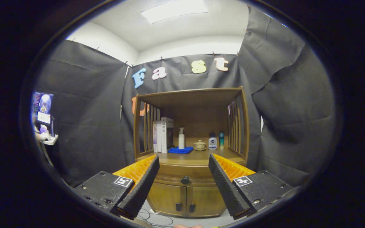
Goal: Pull open the drawer, take out the items inside it, and place them on the countertop above the cabinet.
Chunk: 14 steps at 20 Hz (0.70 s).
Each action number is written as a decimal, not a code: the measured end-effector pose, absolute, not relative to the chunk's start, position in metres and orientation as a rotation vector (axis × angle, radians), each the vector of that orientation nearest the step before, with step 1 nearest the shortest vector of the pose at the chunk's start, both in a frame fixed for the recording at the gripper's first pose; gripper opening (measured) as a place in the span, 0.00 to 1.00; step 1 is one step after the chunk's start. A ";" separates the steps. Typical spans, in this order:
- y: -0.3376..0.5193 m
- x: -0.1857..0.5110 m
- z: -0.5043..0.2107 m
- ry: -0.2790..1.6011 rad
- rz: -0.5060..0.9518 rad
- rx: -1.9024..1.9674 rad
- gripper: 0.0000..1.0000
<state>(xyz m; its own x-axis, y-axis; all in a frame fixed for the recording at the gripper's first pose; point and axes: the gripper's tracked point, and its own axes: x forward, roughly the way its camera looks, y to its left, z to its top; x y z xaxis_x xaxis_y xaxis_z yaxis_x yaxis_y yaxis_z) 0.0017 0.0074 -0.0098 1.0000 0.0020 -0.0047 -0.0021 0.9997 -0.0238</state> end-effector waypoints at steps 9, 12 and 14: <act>0.001 0.072 -0.075 0.132 -0.037 0.043 1.00; -0.002 0.100 -0.105 0.185 -0.062 0.072 1.00; -0.006 0.127 -0.125 0.217 -0.079 0.086 1.00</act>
